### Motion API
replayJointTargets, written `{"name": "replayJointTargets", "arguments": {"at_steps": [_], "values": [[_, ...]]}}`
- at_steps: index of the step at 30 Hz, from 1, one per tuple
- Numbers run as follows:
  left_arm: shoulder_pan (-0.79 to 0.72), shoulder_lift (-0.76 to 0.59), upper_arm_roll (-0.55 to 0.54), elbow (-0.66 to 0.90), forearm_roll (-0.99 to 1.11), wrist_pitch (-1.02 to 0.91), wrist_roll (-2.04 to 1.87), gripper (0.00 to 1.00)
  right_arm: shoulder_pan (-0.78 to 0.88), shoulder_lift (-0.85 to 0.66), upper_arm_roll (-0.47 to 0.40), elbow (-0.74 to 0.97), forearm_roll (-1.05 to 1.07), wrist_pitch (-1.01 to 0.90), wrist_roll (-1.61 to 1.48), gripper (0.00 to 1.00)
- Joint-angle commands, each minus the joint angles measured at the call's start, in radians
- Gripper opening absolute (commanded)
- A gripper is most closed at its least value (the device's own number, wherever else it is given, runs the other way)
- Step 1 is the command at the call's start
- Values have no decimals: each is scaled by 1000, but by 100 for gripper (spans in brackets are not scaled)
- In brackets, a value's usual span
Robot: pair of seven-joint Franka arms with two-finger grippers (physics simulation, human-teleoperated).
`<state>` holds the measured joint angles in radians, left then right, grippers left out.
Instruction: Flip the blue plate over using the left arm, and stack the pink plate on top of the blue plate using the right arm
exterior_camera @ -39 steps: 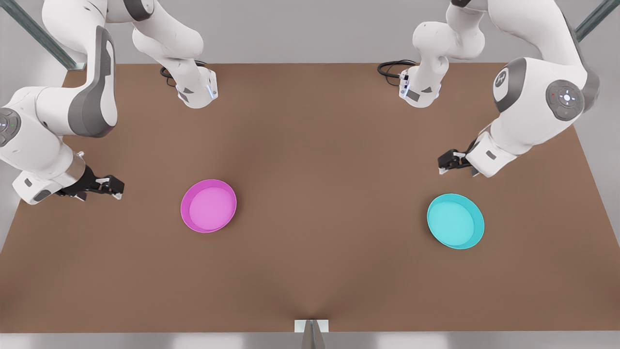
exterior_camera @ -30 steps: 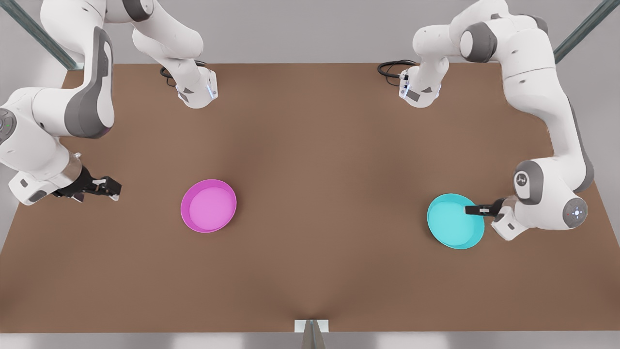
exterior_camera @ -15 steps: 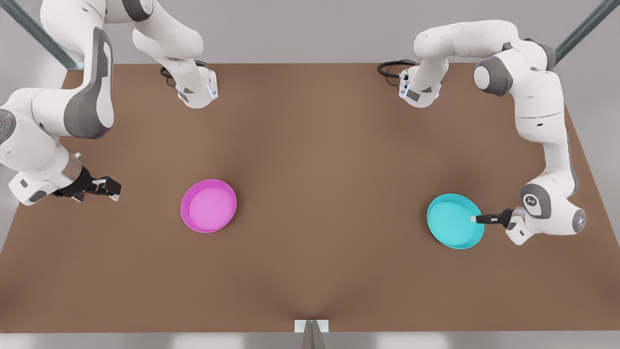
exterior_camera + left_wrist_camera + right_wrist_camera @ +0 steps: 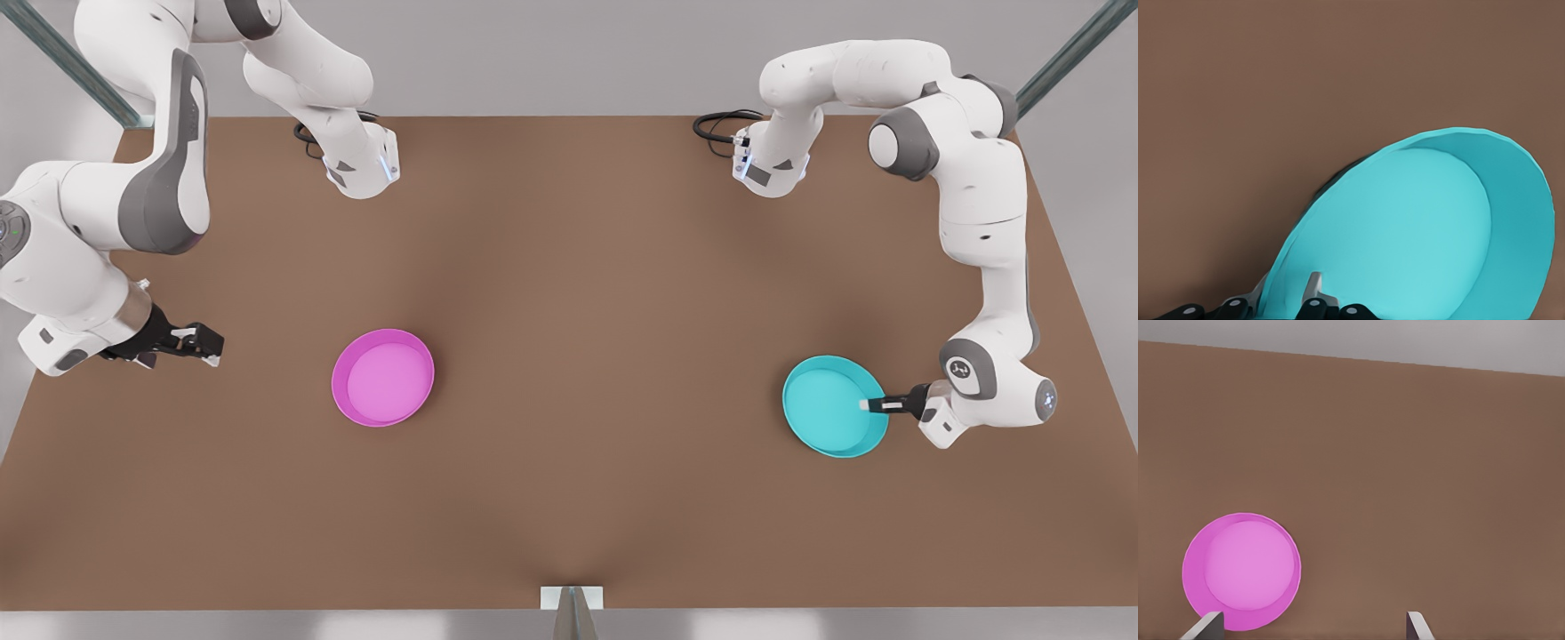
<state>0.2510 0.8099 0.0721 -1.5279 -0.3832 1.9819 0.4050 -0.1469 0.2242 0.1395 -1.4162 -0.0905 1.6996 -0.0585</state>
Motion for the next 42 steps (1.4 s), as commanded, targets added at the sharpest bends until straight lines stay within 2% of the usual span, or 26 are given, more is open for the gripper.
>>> {"name": "replayJointTargets", "arguments": {"at_steps": [1,15,23,38,42], "values": [[1,0,0,0,3,0,0,21,1,0,0,0,0,0,0,100],[-21,-34,8,-2,17,0,-2,21,4,1,0,0,0,0,-1,100],[-75,-115,0,-31,115,-29,-2,21,9,12,0,-7,2,2,2,100],[-325,-190,9,-18,830,-89,-18,21,10,49,0,-17,0,-3,0,100],[-366,-204,11,-18,945,-118,-20,21,4,60,0,-18,0,-3,0,100]]}}
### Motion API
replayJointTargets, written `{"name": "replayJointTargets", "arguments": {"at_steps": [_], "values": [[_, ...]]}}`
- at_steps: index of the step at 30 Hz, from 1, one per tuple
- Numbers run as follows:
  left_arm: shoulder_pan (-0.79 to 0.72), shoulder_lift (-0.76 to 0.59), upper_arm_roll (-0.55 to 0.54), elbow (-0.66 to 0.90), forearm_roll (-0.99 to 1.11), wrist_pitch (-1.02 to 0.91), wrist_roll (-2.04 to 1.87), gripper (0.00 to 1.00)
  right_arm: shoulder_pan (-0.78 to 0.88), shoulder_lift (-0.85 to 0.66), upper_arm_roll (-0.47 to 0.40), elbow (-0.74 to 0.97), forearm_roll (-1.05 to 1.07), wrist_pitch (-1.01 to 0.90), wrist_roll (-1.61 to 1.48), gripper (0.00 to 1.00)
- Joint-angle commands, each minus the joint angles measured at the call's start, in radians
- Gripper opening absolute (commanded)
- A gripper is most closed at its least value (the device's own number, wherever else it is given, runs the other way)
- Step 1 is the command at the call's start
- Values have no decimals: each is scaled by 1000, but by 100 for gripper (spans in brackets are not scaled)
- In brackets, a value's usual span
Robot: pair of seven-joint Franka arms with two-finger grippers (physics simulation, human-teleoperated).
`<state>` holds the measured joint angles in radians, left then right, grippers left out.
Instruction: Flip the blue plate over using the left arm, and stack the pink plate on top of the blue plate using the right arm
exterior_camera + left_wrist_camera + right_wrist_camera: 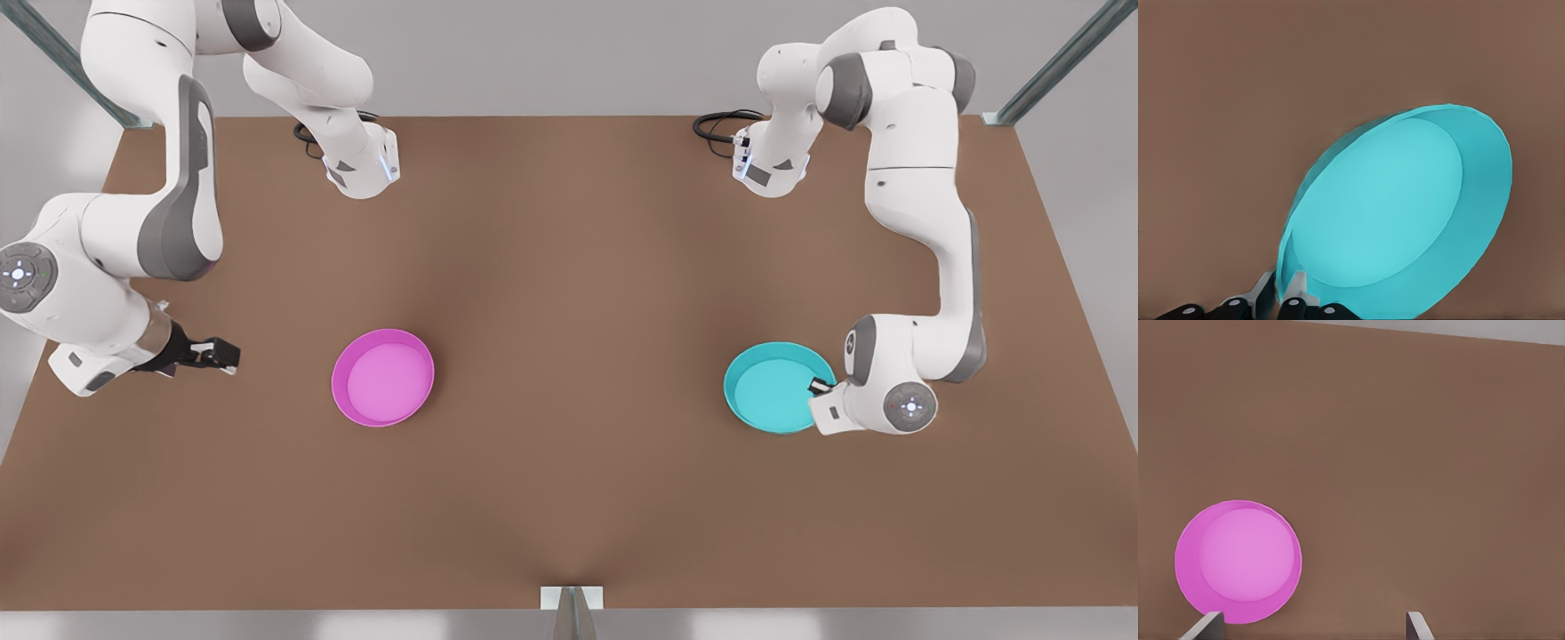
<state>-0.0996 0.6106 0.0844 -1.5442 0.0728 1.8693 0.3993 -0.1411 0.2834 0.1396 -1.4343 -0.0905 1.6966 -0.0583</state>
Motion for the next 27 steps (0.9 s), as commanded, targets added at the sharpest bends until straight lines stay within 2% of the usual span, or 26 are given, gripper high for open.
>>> {"name": "replayJointTargets", "arguments": {"at_steps": [1,6,7,8,11,17,21,27], "values": [[9,3,-2,-1,479,16,-13,21,-2,0,0,0,0,0,0,100],[24,3,-6,1,475,19,1,23,0,5,0,0,2,0,0,100],[54,17,-12,21,395,22,1,77,0,5,0,-3,0,0,0,100],[77,29,-11,32,242,22,0,100,2,5,0,-8,0,2,0,100],[155,31,-6,30,-22,22,-8,100,2,5,0,-8,0,2,0,100],[233,69,-14,16,-102,44,1,100,3,5,0,-8,2,0,0,100],[238,75,-12,-13,-370,42,-10,100,5,5,0,-8,0,0,0,100],[225,90,-12,-19,-386,50,36,100,0,5,0,-8,2,-2,-2,100]]}}
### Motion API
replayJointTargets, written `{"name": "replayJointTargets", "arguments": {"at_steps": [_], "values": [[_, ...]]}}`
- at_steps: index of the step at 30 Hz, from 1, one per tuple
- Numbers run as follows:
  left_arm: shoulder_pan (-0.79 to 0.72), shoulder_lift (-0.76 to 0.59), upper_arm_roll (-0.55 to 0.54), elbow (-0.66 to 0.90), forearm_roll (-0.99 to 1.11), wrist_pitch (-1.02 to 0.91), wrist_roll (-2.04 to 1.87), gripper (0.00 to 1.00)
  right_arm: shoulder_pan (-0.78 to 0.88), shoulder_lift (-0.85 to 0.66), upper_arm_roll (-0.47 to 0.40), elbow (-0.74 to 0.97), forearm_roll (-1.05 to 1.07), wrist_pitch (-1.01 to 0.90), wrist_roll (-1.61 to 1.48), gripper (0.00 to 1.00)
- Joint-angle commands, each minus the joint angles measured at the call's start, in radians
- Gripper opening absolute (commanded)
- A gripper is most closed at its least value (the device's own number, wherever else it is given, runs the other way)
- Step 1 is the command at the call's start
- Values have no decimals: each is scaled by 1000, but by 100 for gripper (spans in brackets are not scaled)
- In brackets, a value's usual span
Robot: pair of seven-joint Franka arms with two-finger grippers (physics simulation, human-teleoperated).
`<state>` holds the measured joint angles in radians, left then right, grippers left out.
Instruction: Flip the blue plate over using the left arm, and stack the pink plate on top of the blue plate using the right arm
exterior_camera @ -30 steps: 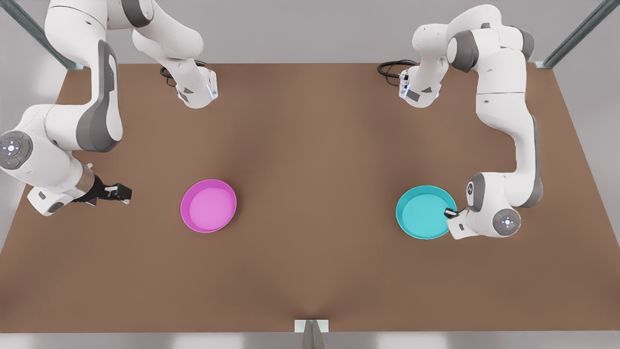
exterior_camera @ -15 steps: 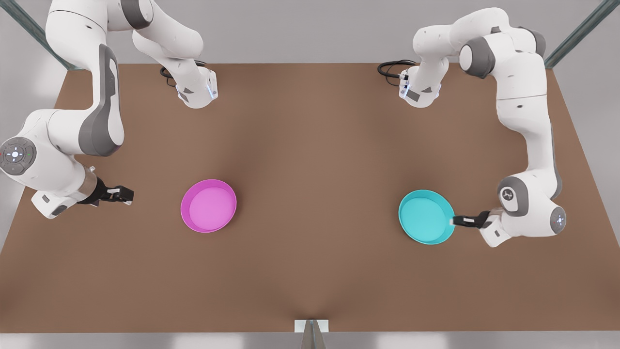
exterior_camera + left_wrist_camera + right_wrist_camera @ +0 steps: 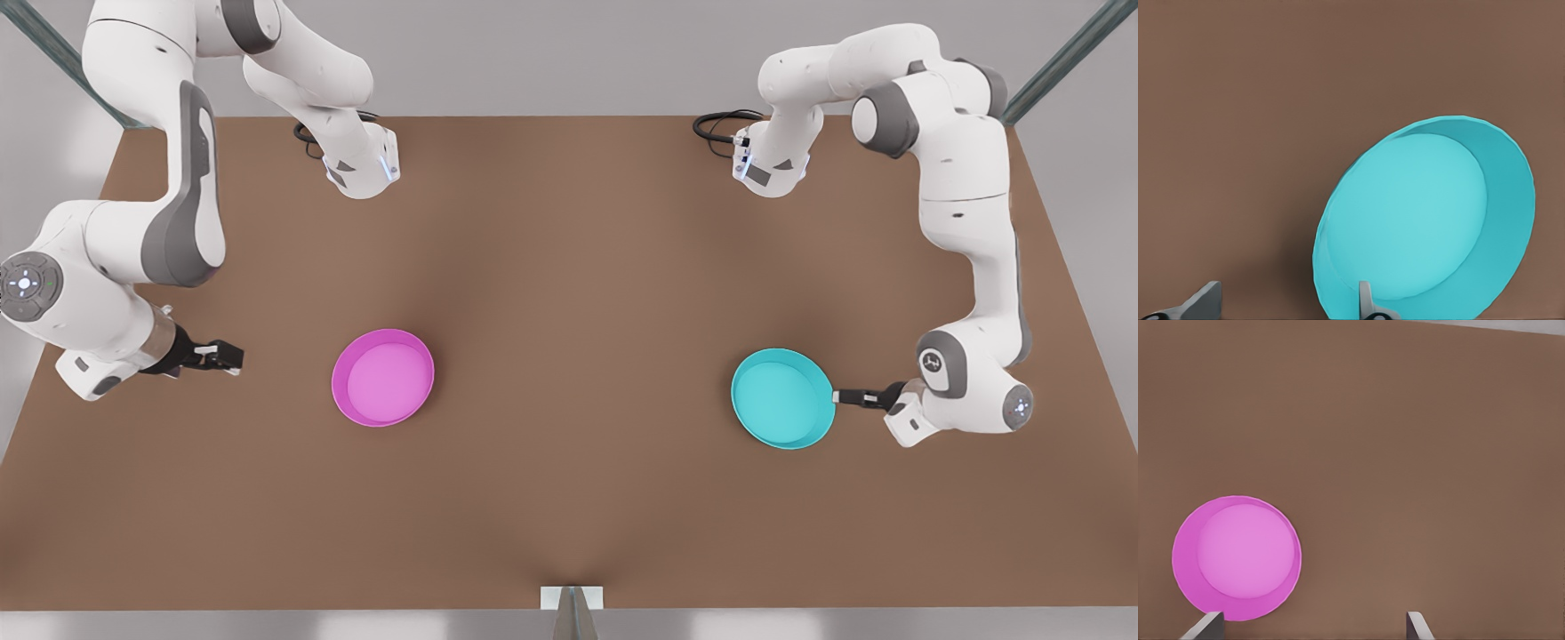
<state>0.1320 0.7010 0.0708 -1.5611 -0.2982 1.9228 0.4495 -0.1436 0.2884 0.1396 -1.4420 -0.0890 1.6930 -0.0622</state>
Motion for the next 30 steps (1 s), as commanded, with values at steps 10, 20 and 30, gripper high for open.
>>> {"name": "replayJointTargets", "arguments": {"at_steps": [10,20,30], "values": [[-48,34,0,3,-67,-30,2,99,-2,-2,0,2,0,-12,1,100],[-48,97,0,10,-85,42,15,21,1,0,0,2,0,-13,4,100],[-61,81,0,13,-79,30,15,21,4,-3,0,3,0,-21,4,100]]}}
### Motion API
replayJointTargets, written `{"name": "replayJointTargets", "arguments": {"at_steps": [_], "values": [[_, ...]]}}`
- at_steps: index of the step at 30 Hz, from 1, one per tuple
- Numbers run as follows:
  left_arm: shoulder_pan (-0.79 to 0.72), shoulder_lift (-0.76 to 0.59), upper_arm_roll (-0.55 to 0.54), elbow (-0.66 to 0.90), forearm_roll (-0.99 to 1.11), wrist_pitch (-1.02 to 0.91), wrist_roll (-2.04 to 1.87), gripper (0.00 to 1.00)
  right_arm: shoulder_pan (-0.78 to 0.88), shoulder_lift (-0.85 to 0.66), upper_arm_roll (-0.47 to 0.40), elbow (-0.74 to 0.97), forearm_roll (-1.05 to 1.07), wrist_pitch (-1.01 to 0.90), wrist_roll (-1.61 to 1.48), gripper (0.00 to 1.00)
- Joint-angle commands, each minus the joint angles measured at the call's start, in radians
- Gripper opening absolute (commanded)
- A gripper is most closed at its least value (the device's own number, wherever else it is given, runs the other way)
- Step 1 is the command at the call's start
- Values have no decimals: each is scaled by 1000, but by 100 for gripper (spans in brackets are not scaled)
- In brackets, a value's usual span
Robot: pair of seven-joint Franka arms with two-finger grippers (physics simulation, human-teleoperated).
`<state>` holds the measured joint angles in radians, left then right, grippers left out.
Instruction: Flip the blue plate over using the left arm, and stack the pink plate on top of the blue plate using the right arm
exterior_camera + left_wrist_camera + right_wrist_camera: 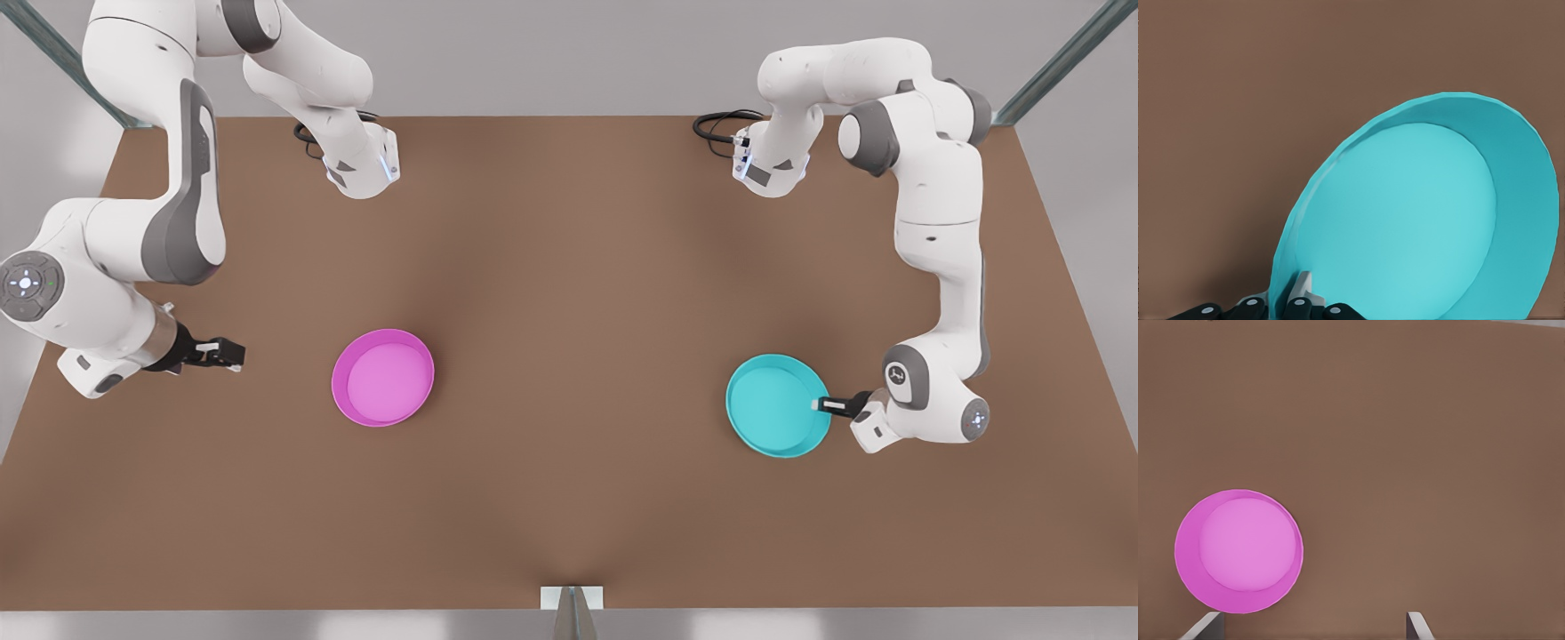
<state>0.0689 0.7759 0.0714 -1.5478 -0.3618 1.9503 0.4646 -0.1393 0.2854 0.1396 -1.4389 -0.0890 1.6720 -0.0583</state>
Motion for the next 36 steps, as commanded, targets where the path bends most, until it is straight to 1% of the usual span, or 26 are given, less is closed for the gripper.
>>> {"name": "replayJointTargets", "arguments": {"at_steps": [1,6,8,10,12,13,19,25,30,36], "values": [[0,-3,1,0,-14,-1,2,21,0,0,0,0,0,0,0,100],[-27,-41,1,0,-9,-34,2,21,0,0,0,0,0,0,0,100],[-49,-50,1,0,55,-48,0,21,0,0,0,0,0,0,0,100],[-60,-47,-30,31,152,-113,-1,21,-3,0,0,0,0,-2,0,100],[-80,-47,-47,44,277,-126,2,21,-2,0,0,0,0,-2,0,100],[-87,-47,-50,44,308,-131,3,21,-3,0,0,0,0,-2,0,100],[-210,-86,-48,58,619,-134,2,21,1,0,0,0,0,-12,0,100],[-336,-142,-47,58,900,-221,-17,21,3,0,0,0,0,-12,0,100],[-468,-139,-47,57,1107,-307,-179,21,-2,1,0,-2,0,-12,0,100],[-661,-92,-42,55,1324,-445,-435,21,-6,1,0,0,0,-12,0,100]]}}
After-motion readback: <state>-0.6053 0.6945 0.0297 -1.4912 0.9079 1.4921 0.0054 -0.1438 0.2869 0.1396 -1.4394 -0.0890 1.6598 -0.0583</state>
